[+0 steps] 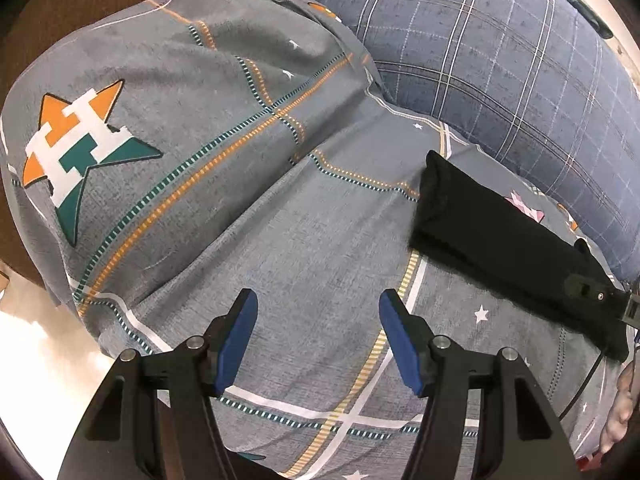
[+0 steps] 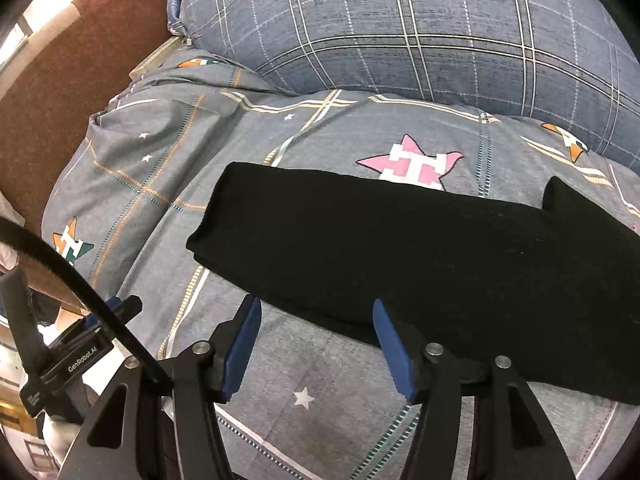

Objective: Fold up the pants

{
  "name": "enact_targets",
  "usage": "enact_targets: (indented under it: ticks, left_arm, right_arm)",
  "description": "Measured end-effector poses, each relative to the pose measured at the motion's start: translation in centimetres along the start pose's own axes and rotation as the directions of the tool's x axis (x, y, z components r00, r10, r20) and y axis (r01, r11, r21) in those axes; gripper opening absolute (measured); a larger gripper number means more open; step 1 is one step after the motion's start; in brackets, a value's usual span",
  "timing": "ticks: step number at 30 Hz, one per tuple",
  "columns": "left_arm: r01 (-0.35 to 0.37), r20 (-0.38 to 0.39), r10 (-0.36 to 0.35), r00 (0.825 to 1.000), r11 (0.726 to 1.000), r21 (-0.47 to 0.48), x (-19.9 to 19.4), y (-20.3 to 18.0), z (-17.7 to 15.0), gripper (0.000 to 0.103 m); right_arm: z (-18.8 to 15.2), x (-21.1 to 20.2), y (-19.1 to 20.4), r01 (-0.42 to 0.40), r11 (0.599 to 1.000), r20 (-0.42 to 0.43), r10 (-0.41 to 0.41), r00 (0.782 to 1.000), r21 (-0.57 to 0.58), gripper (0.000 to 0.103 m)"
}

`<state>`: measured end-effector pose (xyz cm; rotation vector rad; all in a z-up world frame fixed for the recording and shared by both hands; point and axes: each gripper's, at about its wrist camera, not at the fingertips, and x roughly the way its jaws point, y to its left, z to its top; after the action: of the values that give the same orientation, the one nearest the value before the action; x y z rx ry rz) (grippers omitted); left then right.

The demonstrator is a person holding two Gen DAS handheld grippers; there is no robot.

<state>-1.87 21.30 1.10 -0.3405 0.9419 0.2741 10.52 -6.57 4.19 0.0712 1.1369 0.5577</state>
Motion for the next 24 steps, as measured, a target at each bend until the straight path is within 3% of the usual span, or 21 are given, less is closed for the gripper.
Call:
enact_targets:
  ticks: [9, 14, 18, 24]
  left_arm:
    - [0.026, -0.021, -0.027, 0.999, 0.999, -0.031, 0.6, 0.5, 0.0, 0.062]
    - [0.126, -0.021, -0.13, 0.991, 0.985, -0.12, 1.0, 1.5, 0.4, 0.062]
    - [0.231, -0.004, -0.235, 0.972, 0.96, -0.16, 1.6, 1.6, 1.1, 0.056]
    - [0.366, -0.013, -0.376, 0.927, 0.908, -0.204, 3.6, 0.6, 2.5, 0.054]
  right_arm:
    - [0.5, 1.0, 0.3, -0.008, 1.0, -0.029, 0.008, 1.0, 0.004, 0.064]
    - [3.7, 2.9, 2.6, -0.049, 0.998, -0.082, 0.047, 0.995, -0.024, 0.064]
    - [7.7, 5.5, 5.4, -0.068, 0.996, -0.123, 0.061, 0.991, -0.056, 0.064]
    - [11.2, 10.5, 9.6, 0.006, 0.987, -0.199, -0.038, 0.979, -0.163, 0.066]
